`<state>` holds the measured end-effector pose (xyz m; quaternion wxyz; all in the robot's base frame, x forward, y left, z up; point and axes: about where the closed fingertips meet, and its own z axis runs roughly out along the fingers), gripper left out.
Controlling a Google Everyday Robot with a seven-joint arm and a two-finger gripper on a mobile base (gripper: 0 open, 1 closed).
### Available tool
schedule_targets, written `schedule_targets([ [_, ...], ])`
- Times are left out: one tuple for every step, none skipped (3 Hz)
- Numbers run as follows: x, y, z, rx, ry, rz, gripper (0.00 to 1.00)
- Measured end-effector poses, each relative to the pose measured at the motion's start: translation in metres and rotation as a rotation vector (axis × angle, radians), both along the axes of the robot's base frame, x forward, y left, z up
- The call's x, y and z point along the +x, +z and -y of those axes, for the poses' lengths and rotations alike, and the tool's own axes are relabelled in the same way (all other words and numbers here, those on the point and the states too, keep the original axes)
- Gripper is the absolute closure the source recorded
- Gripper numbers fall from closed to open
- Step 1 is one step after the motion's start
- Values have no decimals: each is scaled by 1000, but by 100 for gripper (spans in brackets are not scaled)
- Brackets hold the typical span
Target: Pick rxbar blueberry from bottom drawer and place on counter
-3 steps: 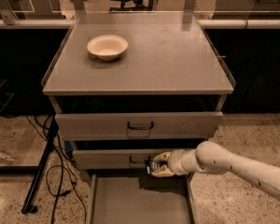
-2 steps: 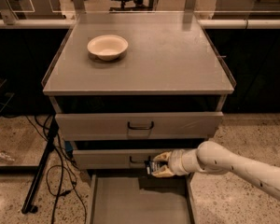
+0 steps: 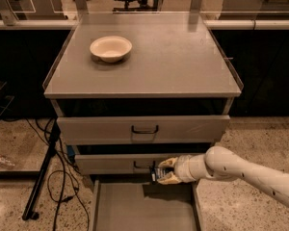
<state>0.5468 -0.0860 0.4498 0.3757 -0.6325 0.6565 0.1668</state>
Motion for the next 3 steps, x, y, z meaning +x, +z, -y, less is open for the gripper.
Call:
schedule_targets([
  [-4, 17, 2, -10, 5, 10, 100],
  [-4, 74, 11, -16, 14, 65, 100],
  [8, 146, 30, -18, 14, 140, 100],
])
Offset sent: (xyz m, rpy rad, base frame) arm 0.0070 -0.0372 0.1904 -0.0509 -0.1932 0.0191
